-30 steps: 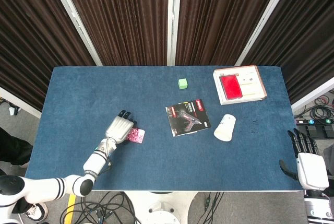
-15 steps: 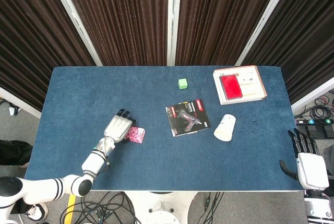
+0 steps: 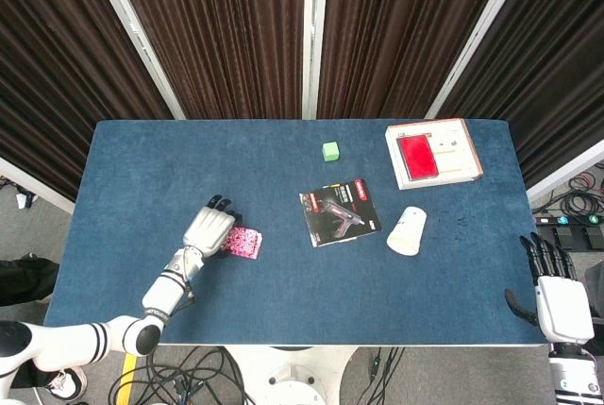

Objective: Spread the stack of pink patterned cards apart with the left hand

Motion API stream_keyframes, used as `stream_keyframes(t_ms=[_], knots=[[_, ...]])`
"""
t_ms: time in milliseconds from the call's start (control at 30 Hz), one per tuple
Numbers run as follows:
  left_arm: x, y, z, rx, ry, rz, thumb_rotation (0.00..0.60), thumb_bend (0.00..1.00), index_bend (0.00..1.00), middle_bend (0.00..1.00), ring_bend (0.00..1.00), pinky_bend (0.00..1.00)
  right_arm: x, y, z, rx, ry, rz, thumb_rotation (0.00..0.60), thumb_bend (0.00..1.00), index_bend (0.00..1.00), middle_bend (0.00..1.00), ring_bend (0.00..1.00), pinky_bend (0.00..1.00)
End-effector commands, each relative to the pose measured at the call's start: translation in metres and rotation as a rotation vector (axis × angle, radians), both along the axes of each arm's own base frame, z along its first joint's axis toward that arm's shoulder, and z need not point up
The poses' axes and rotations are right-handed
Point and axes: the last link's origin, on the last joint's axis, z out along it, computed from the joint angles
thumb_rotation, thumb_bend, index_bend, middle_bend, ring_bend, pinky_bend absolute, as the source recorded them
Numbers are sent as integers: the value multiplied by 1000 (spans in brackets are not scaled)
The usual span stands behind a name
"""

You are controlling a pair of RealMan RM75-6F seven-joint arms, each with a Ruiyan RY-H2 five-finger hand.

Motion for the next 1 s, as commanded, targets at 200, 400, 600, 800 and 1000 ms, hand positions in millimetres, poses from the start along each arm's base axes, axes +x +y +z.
stream_keyframes(t_ms=[200,400,600,800,1000], knots=[[-19,15,29,79,6,45,600,239,441,441,124,101,4,0,-1,-1,2,16,600,226,0,0,0,0],[-51,34,48,169,33,104,600,238,442,441,131,101,8,0,0,-5,9,24,600,225,0,0,0,0],[-80,47,50,169,24,201,600,237,442,441,131,101,9,0,-1,-6,13,21,600,225,0,0,0,0],[-91,50,42,153,14,232,600,227,439,438,131,101,10,0,-1,-6,16,23,600,226,0,0,0,0],[-88,50,39,142,-38,211,600,123,222,263,96,99,9,0,-1,-8,14,20,600,225,0,0,0,0]])
